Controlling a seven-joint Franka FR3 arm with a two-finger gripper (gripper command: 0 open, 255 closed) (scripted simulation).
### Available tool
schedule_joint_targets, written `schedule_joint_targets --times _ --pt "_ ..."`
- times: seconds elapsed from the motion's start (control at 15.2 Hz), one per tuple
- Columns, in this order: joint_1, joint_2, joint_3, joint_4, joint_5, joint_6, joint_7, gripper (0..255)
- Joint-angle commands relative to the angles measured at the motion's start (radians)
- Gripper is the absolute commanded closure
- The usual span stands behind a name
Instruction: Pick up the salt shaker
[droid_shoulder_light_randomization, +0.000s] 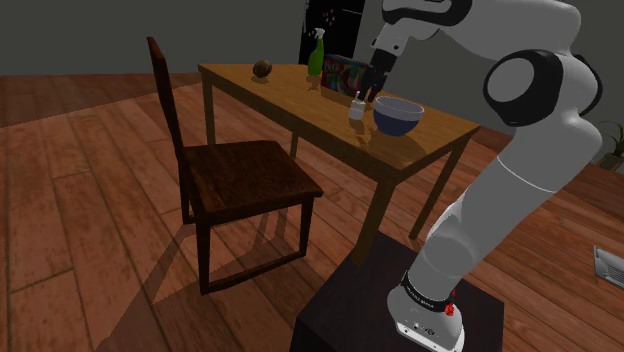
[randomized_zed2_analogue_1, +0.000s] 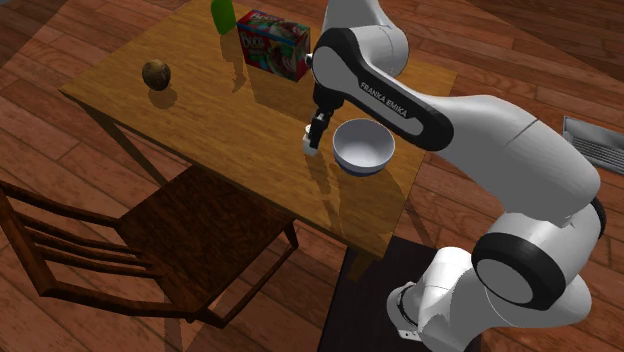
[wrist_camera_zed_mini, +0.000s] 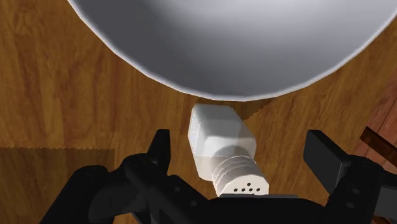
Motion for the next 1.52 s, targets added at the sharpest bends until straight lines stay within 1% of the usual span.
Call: schedule_joint_targets --times 0.0,0.2,0.26,0.86,1.45 --pt "-0.001 -0.011 0.001 -0.040 -0.005 0.031 -0.004 0" --pt "-0.002 -0.016 0.003 -0.067 -0.007 0.053 -0.006 0" --pt "-0.001 -0.017 0.004 -0.067 -0.007 0.052 -0.004 255" --pt "-0.002 -0.016 0.003 -0.067 -0.007 0.053 -0.006 255" --pt "0.000 0.026 -0.008 0.098 0.012 -0.075 0.004 255"
